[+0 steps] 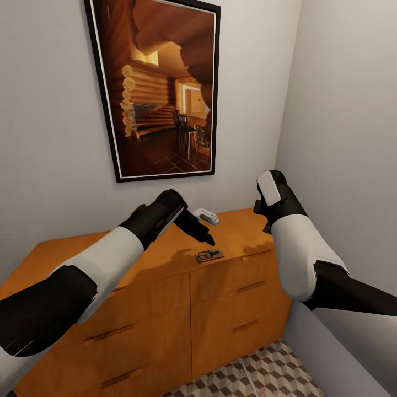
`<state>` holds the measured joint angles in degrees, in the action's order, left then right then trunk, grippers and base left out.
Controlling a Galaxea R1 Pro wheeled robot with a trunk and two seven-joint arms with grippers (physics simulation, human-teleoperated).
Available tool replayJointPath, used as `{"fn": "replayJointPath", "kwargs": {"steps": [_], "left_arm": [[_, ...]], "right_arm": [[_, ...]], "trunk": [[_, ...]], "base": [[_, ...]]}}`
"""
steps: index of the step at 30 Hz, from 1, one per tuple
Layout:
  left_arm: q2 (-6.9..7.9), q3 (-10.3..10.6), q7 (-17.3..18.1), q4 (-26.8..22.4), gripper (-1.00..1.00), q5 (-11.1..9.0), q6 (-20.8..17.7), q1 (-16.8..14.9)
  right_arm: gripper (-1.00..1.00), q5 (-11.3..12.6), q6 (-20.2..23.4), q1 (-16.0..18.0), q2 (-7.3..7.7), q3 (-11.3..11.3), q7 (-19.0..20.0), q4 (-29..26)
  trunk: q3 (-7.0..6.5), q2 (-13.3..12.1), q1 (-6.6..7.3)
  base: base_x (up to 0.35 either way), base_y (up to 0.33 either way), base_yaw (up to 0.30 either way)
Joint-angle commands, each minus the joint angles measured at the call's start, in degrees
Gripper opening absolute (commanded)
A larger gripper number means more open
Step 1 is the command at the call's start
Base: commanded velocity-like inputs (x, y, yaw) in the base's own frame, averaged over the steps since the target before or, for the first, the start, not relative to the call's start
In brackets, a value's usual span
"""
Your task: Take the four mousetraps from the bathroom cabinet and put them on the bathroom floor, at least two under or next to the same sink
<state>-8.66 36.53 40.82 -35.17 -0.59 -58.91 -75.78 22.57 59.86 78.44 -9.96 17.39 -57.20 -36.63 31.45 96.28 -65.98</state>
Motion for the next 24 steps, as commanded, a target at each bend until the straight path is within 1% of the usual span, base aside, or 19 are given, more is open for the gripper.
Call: {"fn": "replayJointPath", "kwargs": {"steps": [1, 4, 7, 13, 24], "left_arm": [[0.01, 0.14, 0.25, -0.06, 1.00, 0.57, -0.31, -0.07], [0.06, 0.14, 0.57, -0.14, 1.00, 1.97, -0.39, -0.07], [0.14, 0.06, 0.78, -0.21, 1.00, 2.82, -0.46, -0.07], [0.14, -0.07, 0.94, -0.30, 1.00, 3.51, -0.58, -0.07], [0.06, -0.13, 1.01, -0.26, 1.00, 3.82, -0.76, -0.07]], "right_arm": [[-1.00, 0.68, 0.14, 0.05, -0.04, 0.16, -0.45, -0.08], [-1.00, 0.69, 0.14, 0.05, -0.04, 0.17, -0.45, -0.08], [-1.00, 0.66, 0.14, 0.05, -0.04, 0.18, -0.45, -0.09], [-1.00, 0.64, 0.14, 0.05, -0.04, 0.18, -0.45, -0.10], [-1.00, 0.65, 0.14, 0.05, -0.04, 0.18, -0.45, -0.10]], "trunk": [[0.07, 0.04, 0.00], [0.07, 0.04, 0.00], [0.07, 0.04, 0.00], [0.07, 0.04, 0.00], [0.07, 0.04, 0.00]], "base": [[0.000, 0.000, 0.000], [0.000, 0.000, 0.000], [0.000, 0.000, 0.000], [0.000, 0.000, 0.000], [0.000, 0.000, 0.000]]}}
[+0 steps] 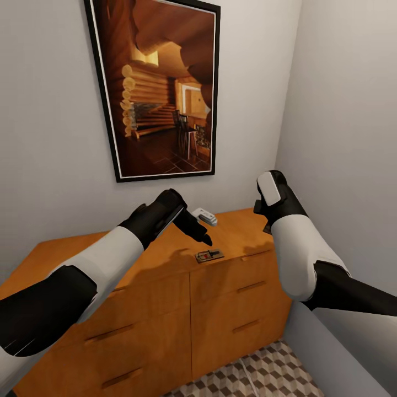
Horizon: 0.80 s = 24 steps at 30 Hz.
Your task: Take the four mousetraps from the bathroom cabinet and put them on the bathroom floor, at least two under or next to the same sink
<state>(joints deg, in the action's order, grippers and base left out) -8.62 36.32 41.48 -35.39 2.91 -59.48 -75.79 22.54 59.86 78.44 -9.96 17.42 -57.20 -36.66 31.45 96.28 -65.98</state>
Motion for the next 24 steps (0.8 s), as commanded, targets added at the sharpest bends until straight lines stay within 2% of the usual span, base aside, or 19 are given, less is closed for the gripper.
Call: {"fn": "replayJointPath", "kwargs": {"steps": [1, 24], "left_arm": [[0.01, 0.09, 0.35, -0.04, 1.00, 0.32, -0.19, -0.06], [-0.13, 0.43, 0.13, 0.12, 1.00, 0.32, -0.09, -0.06]], "right_arm": [[-1.00, 0.69, 0.14, 0.05, -0.04, 0.13, -0.46, -0.08], [-1.00, 0.75, 0.14, 0.05, -0.04, 0.16, -0.46, -0.08]], "trunk": [[0.07, 0.04, 0.00], [0.07, 0.04, 0.00]], "base": [[0.006, 0.000, 0.000], [0.032, 0.001, 0.000]]}}
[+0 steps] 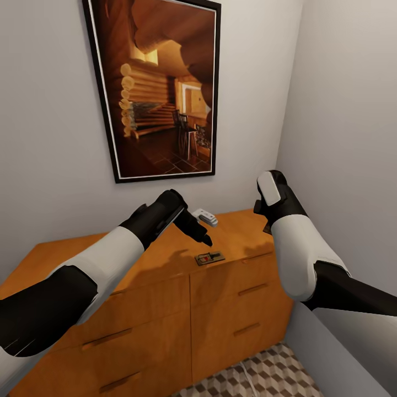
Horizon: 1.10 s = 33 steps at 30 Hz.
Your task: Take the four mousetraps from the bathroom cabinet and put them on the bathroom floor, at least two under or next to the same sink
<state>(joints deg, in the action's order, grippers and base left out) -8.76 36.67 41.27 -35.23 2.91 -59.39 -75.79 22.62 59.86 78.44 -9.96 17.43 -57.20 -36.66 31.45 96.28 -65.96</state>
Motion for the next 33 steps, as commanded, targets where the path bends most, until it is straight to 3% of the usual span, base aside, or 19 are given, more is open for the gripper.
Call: {"fn": "replayJointPath", "kwargs": {"steps": [1, 24, 30, 33], "left_arm": [[0.00, 0.09, 0.33, -0.06, 1.00, 0.34, -0.18, -0.06], [0.21, 0.16, 0.60, -0.35, 1.00, -0.04, -0.11, -0.06], [0.10, 1.08, 3.31, -0.29, 1.00, -0.10, -0.06, -0.06], [0.08, 2.50, 5.67, -0.28, 1.00, 0.06, 0.01, -0.06]], "right_arm": [[-1.00, 0.67, 0.14, 0.05, -0.04, 0.15, -0.46, -0.08], [-1.00, 0.67, 0.14, 0.05, -0.04, 0.11, -0.37, -0.08], [-1.00, 0.67, 0.14, 0.05, -0.04, 0.12, -0.37, -0.08], [-1.00, 0.67, 0.14, 0.05, -0.04, 0.14, -0.37, -0.08]], "trunk": [[0.07, 0.03, -0.02], [0.07, 0.03, -0.02], [0.07, 0.03, -0.02], [0.07, 0.03, -0.02]], "base": [[0.200, 0.006, 0.000], [0.028, 0.001, 0.000], [0.000, 0.000, 0.000], [0.000, 0.000, 0.000]]}}
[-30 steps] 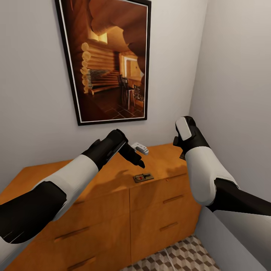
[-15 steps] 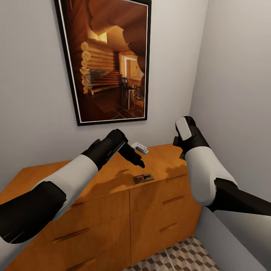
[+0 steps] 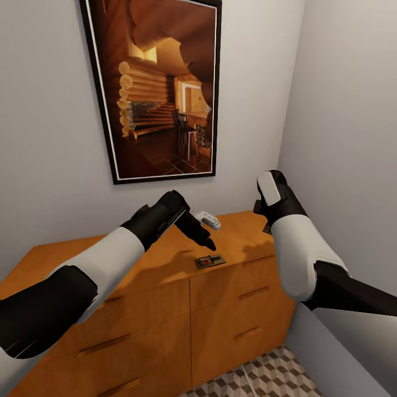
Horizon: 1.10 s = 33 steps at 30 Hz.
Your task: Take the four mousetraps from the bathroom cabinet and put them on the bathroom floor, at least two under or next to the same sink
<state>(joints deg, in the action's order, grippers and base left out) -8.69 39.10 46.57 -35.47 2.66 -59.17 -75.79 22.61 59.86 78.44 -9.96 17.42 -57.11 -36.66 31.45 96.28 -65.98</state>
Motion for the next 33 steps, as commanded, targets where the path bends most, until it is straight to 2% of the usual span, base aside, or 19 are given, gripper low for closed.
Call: {"fn": "replayJointPath", "kwargs": {"steps": [1, 5, 10, 33], "left_arm": [[0.01, 0.59, 0.80, -0.04, 1.00, 0.35, -0.20, -0.06], [0.05, 3.62, 2.16, -0.01, 1.00, 0.40, -0.21, -0.06], [0.13, 4.72, 2.52, 0.09, 1.00, 0.41, -0.18, -0.06], [0.01, 5.07, 2.65, 0.19, 1.00, 0.67, -0.14, -0.06]], "right_arm": [[-1.00, 0.68, 0.14, 0.05, -0.04, 0.15, -0.46, -0.08], [-1.00, 0.69, 0.14, 0.05, -0.04, 0.16, -0.46, -0.08], [-1.00, 0.68, 0.14, 0.05, -0.04, 0.16, -0.46, -0.08], [-1.00, 0.75, 0.14, 0.05, -0.04, 0.16, -0.47, -0.08]], "trunk": [[0.07, 0.04, 0.00], [0.07, 0.04, 0.00], [0.07, 0.04, 0.00], [0.07, 0.04, 0.00]], "base": [[0.000, 0.000, 0.000], [0.000, 0.000, 0.000], [0.000, 0.000, 0.000], [0.001, 0.000, 0.000]]}}
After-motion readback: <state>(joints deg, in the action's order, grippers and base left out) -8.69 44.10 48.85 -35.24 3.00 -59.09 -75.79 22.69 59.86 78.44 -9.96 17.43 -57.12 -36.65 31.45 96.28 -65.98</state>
